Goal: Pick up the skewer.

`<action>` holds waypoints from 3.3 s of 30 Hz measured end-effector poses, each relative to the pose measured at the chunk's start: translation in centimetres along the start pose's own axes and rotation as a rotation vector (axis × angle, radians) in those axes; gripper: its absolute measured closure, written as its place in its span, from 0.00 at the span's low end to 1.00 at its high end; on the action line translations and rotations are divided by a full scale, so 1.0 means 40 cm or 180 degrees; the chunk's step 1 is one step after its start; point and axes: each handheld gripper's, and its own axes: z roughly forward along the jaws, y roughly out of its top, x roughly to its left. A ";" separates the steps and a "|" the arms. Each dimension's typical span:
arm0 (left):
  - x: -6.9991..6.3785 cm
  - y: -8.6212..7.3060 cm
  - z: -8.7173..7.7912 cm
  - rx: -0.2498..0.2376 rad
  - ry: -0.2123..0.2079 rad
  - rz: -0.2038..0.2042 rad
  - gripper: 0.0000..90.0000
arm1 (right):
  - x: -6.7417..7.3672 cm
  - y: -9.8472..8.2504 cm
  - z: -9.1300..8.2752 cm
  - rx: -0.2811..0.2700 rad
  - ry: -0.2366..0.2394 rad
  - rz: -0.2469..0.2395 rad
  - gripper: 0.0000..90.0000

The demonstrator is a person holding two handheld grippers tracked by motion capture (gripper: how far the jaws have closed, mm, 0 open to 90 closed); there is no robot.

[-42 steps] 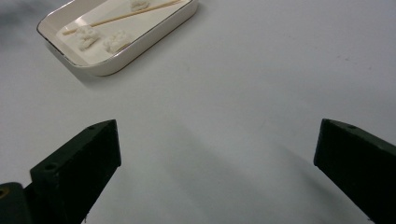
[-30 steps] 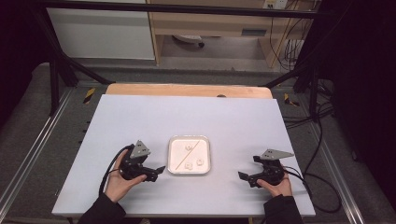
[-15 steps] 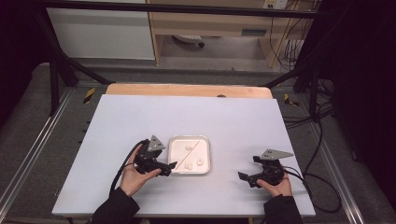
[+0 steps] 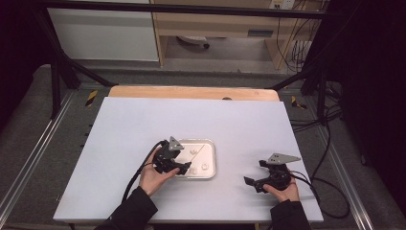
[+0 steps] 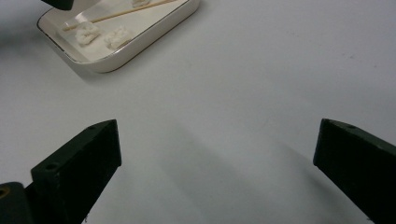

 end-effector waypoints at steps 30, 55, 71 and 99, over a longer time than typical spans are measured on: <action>-0.035 0.003 0.050 0.0115 0.0045 -0.0092 0.95 | 0.002 0.000 0.002 -0.0003 0.0026 0.0021 0.02; -0.030 -0.010 0.017 -0.0232 0.0042 -0.0181 0.99 | 0.003 -0.001 0.004 -0.0005 0.0045 0.0019 0.02; -0.017 -0.013 -0.032 -0.0252 -0.0160 -0.0094 0.99 | 0.010 0.007 0.006 0.0006 0.0027 -0.0053 0.01; -0.081 0.046 -0.051 -0.0138 -0.0481 0.0415 0.99 | 0.109 0.080 0.037 0.0154 -0.0328 -0.0900 0.03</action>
